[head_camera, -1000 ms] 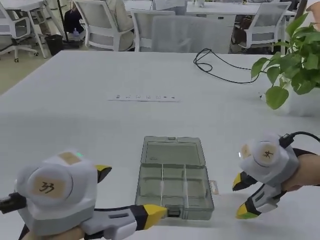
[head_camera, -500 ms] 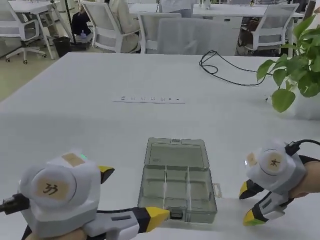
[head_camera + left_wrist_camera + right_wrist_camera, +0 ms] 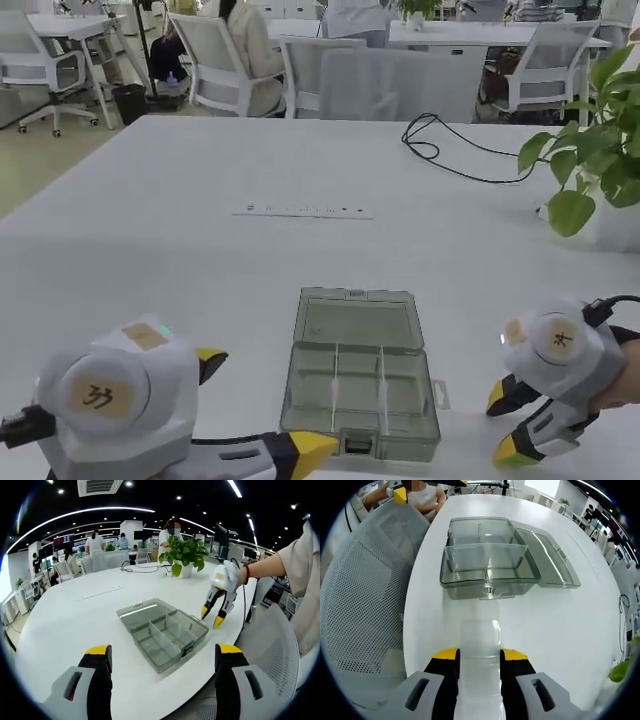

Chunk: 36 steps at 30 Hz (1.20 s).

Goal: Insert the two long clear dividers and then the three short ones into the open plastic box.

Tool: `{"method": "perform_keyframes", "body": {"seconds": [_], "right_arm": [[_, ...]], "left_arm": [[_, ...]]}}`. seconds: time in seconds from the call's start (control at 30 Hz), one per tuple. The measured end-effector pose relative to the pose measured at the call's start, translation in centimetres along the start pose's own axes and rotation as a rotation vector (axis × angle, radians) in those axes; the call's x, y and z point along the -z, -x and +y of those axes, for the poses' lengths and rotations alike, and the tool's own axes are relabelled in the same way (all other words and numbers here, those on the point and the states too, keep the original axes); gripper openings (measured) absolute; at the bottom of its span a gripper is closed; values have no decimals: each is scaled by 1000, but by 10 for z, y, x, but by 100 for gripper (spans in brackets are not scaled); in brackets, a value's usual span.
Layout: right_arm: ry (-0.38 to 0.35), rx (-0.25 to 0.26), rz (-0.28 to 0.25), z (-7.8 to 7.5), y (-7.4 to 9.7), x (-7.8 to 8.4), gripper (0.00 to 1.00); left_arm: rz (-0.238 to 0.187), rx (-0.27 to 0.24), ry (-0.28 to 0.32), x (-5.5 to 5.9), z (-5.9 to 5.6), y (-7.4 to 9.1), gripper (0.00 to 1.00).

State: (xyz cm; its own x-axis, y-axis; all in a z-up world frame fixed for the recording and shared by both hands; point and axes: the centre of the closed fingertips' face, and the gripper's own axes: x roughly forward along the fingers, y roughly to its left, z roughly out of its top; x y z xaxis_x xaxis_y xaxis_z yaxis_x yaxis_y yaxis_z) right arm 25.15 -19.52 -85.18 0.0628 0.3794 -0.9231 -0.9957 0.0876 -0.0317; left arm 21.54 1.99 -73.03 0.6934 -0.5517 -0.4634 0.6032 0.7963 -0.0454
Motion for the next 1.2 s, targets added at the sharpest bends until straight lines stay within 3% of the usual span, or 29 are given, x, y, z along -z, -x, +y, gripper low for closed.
{"method": "perform_keyframes", "body": {"seconds": [0.2,0.37,0.5,0.8,0.83,1.07,1.2], "right_arm": [[2,41,-5,-2,2,0,32],[-2,112,-3,-10,9,3,32],[-2,186,-36,-16,20,-4,32],[53,365,-90,-27,57,-35,32],[83,403,-90,-30,64,-40,32],[117,447,-166,-18,81,-73,32],[143,457,-213,-9,84,-90,32]], "left_arm": [[-10,7,2,-4,-1,1,85],[-14,9,2,-5,-1,2,85],[-22,18,8,-7,-2,3,84],[-62,47,62,-13,-7,3,76],[-64,52,67,-13,-8,3,75],[-119,78,77,-23,-13,2,67],[-128,121,134,-25,-20,-2,62]]}}
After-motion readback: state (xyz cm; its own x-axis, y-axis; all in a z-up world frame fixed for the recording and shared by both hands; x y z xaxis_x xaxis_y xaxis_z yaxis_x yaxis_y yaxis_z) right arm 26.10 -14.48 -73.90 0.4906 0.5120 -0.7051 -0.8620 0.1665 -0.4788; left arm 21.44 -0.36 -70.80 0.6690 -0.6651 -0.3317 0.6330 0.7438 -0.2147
